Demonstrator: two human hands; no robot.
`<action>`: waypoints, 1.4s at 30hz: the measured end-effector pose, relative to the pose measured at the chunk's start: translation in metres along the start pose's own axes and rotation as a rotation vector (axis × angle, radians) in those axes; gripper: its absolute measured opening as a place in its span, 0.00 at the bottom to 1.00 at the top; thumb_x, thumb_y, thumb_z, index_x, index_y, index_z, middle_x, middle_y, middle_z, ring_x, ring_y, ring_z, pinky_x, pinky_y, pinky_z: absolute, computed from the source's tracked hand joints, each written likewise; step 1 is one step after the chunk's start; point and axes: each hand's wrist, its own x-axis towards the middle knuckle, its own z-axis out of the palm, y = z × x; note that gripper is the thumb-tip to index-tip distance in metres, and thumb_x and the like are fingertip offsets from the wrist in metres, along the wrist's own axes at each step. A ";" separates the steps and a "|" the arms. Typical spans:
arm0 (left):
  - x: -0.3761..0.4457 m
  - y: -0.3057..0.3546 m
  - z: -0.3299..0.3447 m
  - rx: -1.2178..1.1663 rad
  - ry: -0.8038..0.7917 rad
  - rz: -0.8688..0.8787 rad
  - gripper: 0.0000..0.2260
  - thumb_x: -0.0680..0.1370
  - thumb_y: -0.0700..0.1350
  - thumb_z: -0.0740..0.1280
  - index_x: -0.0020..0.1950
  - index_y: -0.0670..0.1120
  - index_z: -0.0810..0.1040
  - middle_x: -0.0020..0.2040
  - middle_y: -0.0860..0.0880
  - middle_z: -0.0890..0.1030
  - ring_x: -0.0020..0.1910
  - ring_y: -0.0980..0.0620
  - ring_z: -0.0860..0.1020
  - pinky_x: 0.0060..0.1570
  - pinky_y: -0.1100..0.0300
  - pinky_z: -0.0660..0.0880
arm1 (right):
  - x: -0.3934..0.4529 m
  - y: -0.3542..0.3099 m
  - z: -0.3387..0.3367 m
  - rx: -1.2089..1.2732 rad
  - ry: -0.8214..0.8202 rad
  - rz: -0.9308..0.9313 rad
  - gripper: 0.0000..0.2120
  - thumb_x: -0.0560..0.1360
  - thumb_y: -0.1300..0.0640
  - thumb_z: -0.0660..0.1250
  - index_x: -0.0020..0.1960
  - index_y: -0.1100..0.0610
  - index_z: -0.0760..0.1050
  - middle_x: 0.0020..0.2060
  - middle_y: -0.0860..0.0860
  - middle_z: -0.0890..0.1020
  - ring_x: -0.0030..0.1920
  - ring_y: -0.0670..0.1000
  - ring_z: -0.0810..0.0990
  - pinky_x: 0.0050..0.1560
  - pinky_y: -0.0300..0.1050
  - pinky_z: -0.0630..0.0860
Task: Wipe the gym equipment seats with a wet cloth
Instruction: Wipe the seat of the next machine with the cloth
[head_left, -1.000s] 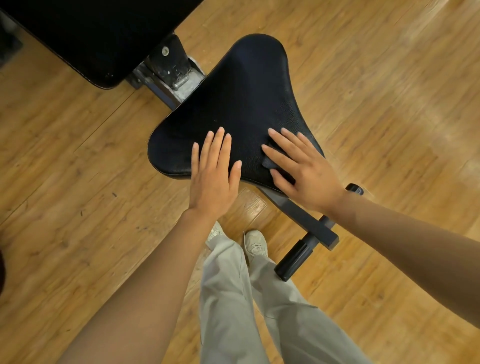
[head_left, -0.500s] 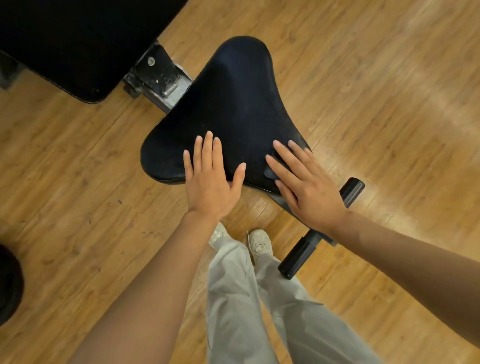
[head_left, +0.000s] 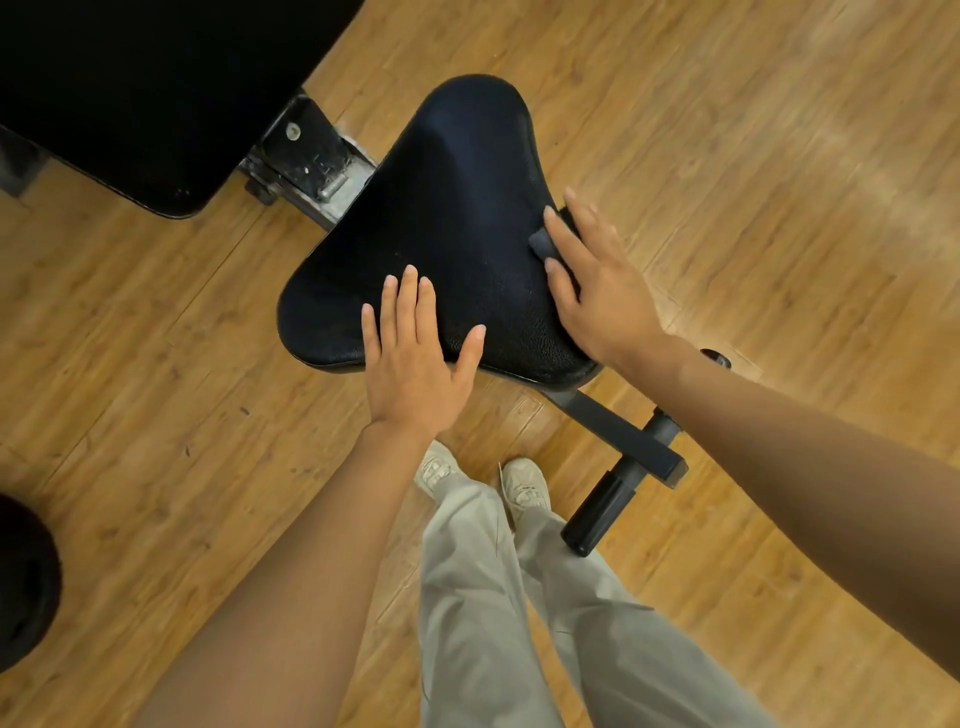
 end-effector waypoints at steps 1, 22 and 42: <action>0.000 0.000 -0.001 0.000 -0.007 0.003 0.39 0.78 0.67 0.40 0.81 0.42 0.51 0.82 0.45 0.50 0.81 0.47 0.45 0.78 0.46 0.42 | -0.016 0.003 0.000 -0.015 0.017 -0.035 0.23 0.85 0.53 0.54 0.78 0.58 0.62 0.79 0.56 0.59 0.80 0.58 0.55 0.78 0.57 0.56; -0.001 -0.004 -0.011 -0.036 -0.032 0.020 0.38 0.79 0.67 0.41 0.81 0.44 0.49 0.82 0.48 0.48 0.80 0.50 0.44 0.77 0.51 0.40 | 0.060 -0.019 0.008 -0.145 -0.111 -0.029 0.24 0.86 0.52 0.52 0.80 0.59 0.57 0.80 0.57 0.53 0.80 0.61 0.52 0.78 0.56 0.52; -0.023 -0.074 -0.020 -0.133 -0.041 0.195 0.25 0.85 0.51 0.55 0.80 0.43 0.58 0.81 0.48 0.54 0.80 0.51 0.50 0.78 0.53 0.46 | -0.054 -0.039 0.031 -0.228 0.161 -0.439 0.17 0.84 0.50 0.60 0.67 0.55 0.78 0.70 0.53 0.76 0.69 0.58 0.75 0.66 0.55 0.75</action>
